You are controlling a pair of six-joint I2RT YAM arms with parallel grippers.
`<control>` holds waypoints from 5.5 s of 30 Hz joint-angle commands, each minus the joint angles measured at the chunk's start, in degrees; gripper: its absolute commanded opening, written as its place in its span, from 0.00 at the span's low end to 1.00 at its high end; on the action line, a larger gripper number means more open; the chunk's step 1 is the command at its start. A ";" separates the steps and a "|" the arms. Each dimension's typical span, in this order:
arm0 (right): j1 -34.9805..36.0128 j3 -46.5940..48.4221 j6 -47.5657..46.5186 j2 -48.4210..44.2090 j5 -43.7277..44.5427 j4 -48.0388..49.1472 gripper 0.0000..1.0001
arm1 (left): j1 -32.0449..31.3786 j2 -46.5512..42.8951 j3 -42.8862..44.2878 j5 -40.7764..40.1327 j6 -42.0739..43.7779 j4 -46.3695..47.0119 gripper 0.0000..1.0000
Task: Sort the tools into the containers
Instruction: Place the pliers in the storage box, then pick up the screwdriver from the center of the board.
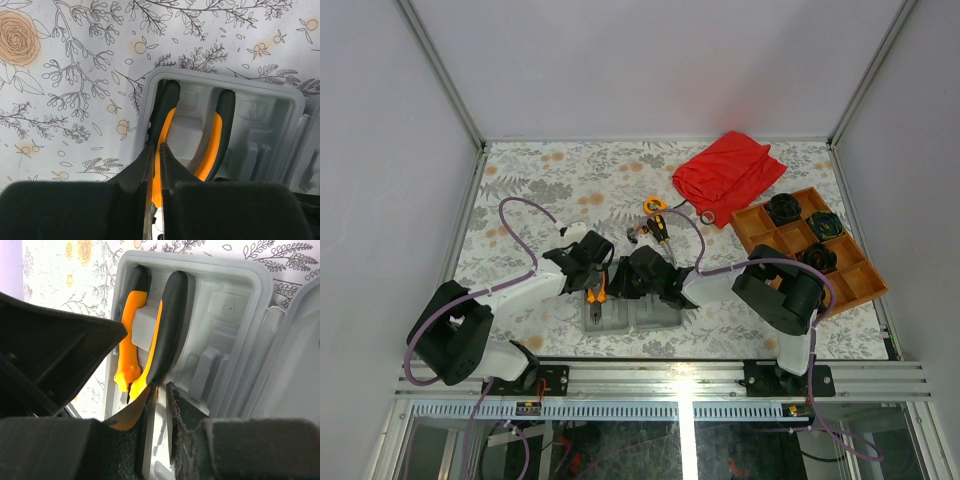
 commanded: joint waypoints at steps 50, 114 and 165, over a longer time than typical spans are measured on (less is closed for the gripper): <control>-2.43 11.95 -1.75 9.47 -1.27 -10.82 0.17 | -3.06 5.19 -4.95 7.86 0.28 1.81 0.00; -9.91 -20.97 -17.93 -37.88 12.88 -24.79 0.60 | -4.06 -41.49 -0.62 11.03 -4.37 -0.48 0.60; -28.09 33.13 -33.13 5.95 -2.00 -42.08 0.58 | -4.03 -39.02 21.75 21.66 -11.46 3.20 0.88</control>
